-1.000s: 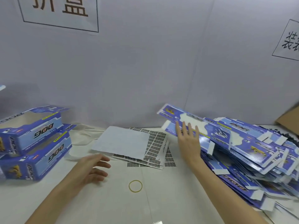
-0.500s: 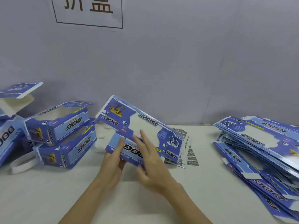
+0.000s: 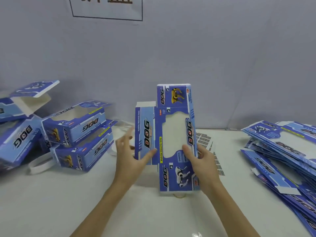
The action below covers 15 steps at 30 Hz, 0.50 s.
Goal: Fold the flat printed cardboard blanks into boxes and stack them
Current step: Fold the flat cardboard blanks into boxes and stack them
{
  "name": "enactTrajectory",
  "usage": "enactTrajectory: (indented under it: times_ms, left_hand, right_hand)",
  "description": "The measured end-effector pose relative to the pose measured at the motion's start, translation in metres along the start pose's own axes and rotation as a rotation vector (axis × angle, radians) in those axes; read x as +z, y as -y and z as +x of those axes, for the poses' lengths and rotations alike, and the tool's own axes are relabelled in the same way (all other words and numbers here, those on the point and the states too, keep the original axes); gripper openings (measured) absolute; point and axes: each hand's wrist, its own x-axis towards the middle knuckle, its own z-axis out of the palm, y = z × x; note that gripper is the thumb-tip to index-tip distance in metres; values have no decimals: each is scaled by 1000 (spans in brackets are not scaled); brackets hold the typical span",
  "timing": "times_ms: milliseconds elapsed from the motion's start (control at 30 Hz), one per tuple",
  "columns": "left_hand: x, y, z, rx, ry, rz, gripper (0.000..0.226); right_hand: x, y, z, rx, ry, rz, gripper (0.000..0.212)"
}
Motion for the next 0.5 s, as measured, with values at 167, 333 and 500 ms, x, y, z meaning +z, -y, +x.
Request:
enactTrajectory:
  times_ms: [167, 333, 500]
  left_hand:
    - [21, -8, -14, 93, 125, 299, 96]
    - [13, -25, -17, -31, 403, -155, 101]
    - [6, -36, -12, -439, 183, -846, 63]
  right_hand:
    - [9, -1, -8, 19, -84, 54, 30]
    - [28, 13, -26, -250, 180, 33, 32]
    - [49, 0, -43, -520, 469, -587, 52]
